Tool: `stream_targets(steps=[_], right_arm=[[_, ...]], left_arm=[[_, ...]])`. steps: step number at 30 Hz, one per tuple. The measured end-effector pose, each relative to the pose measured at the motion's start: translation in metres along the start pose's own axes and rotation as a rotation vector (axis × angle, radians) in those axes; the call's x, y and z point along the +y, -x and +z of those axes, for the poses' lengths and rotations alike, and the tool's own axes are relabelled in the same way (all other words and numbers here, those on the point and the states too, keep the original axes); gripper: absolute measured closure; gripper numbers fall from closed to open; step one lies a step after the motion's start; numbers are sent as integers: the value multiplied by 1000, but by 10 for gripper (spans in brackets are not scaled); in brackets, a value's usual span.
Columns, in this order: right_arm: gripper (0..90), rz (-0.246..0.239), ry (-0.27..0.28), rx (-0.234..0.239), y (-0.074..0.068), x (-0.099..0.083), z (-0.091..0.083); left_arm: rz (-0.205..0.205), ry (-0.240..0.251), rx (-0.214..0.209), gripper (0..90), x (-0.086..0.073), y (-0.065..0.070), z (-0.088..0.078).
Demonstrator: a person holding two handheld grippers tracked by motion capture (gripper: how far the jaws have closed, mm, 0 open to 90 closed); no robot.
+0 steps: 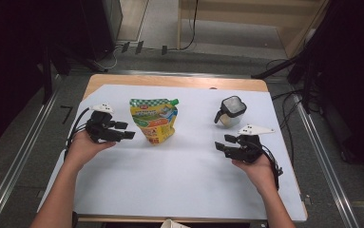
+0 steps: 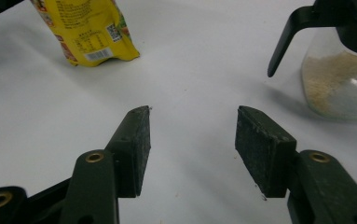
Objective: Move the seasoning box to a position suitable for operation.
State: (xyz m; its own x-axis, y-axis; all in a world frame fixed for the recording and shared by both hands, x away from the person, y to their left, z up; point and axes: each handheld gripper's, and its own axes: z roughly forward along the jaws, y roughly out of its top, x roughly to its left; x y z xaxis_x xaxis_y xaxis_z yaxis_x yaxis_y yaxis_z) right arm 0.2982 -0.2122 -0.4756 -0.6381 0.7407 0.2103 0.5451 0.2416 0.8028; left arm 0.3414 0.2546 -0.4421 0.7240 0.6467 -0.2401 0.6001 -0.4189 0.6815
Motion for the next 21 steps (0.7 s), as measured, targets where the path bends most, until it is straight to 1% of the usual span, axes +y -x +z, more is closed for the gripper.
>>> stream_targets(steps=[3,4,5,6,7,10,11,14,15,18,19,21], right_arm=[[462,27,-19,-28,-1,2,-1],[462,27,-19,-28,-1,2,-1],[462,36,-8,-29,0,2,-1],[462,36,-8,-29,0,2,-1],[482,44,10,-21,1,3,-2],[496,46,22,-23,2,3,-2],[496,64,25,-29,4,3,-3],[501,78,28,-40,6,2,-4],[497,63,36,-37,9,1,-5],[475,62,41,-32,13,2,-6],[433,53,46,-57,16,1,-6],[427,34,39,-78,18,2,-5]], left_arm=[[2,-4,-6,405,0,1,-1],[2,-4,-6,414,0,1,-1],[11,-11,-4,420,0,3,-1],[11,-11,-4,422,0,3,-1],[22,-13,-3,422,0,4,-2],[19,-5,-10,418,0,4,-3],[12,-1,-13,415,0,2,-3],[9,-7,-12,412,0,2,-2],[6,-10,-11,408,0,2,-1],[12,-13,-13,409,0,2,0],[17,-12,-14,409,1,2,0],[17,-11,-14,409,1,2,0]])
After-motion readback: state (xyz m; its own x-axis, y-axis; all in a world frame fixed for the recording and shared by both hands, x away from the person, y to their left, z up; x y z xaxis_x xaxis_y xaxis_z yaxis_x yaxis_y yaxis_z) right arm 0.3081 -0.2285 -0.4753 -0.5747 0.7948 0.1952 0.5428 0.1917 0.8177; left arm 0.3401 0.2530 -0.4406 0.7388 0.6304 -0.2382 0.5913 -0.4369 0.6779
